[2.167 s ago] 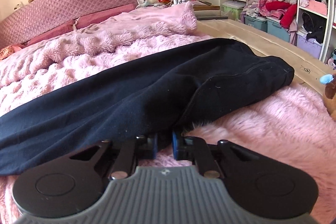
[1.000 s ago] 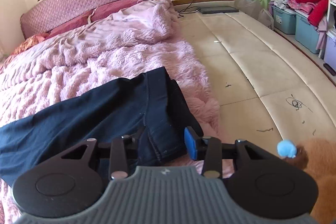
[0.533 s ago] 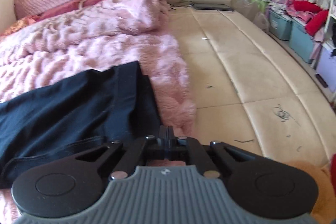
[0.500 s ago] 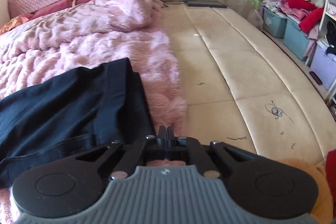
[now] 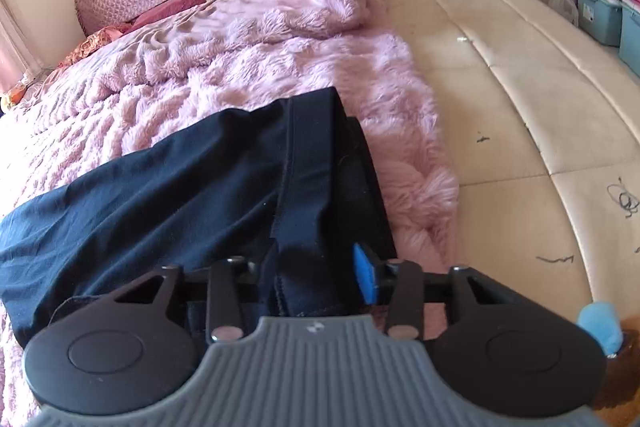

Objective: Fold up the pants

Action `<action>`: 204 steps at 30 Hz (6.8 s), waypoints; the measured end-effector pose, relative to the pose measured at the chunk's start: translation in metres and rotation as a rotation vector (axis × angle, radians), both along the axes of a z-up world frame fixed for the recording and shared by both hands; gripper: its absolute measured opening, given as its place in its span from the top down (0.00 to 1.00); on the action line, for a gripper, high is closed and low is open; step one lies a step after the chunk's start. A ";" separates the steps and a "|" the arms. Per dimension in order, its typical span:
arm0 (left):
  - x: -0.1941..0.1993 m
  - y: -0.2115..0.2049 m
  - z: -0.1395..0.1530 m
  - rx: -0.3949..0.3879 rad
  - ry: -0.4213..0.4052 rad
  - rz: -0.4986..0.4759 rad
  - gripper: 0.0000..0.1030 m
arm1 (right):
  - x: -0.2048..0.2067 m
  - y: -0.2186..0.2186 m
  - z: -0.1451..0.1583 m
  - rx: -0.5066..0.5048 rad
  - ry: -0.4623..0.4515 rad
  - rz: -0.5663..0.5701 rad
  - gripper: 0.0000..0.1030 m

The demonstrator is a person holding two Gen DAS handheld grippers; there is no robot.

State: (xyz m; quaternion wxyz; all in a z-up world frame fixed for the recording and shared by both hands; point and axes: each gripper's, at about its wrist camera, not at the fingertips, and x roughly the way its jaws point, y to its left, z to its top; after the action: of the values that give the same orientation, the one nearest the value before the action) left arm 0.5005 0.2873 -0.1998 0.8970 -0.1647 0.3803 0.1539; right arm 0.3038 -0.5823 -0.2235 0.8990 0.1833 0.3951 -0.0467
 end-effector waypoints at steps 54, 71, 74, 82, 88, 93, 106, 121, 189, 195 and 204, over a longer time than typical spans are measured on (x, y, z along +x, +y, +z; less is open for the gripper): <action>-0.038 0.049 -0.035 -0.530 -0.216 0.059 0.35 | -0.041 0.291 0.039 -0.098 -0.096 0.096 0.81; -0.038 -0.032 0.082 -0.154 -0.389 -0.250 0.95 | -0.046 0.291 0.020 -0.008 -0.059 0.055 0.79; -0.043 -0.079 0.118 -0.074 -0.436 -0.355 0.95 | -0.047 0.286 0.022 0.009 -0.057 0.056 0.77; -0.059 -0.237 0.155 0.162 -0.503 -0.654 0.95 | -0.058 0.265 0.023 0.063 -0.067 0.013 0.77; -0.079 -0.345 0.088 0.280 -0.385 -0.847 0.95 | -0.067 0.252 0.019 0.100 -0.080 -0.009 0.76; -0.111 -0.396 0.017 0.355 -0.232 -0.974 0.95 | -0.067 0.251 0.016 0.114 -0.081 0.000 0.76; -0.117 -0.376 0.007 0.037 -0.083 -1.147 0.35 | -0.051 0.265 0.018 0.112 -0.078 0.065 0.69; -0.062 -0.236 0.014 0.154 -0.062 -0.838 0.48 | 0.066 0.377 0.025 0.135 -0.138 0.335 0.95; -0.095 -0.223 0.046 0.050 -0.174 -0.792 0.51 | 0.120 0.337 0.113 0.302 -0.200 0.177 1.00; -0.105 -0.239 0.069 0.031 -0.197 -0.802 0.51 | 0.091 0.301 0.215 0.165 -0.281 0.181 1.00; -0.101 -0.299 0.069 0.042 -0.177 -0.860 0.51 | 0.052 0.194 0.278 0.026 -0.288 0.075 1.00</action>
State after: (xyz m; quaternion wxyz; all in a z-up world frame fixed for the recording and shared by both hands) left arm 0.3999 -0.0113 -0.1306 0.9118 0.0143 0.3327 -0.2405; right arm 0.3563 -0.3879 0.0548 0.9450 0.1847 0.2692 0.0190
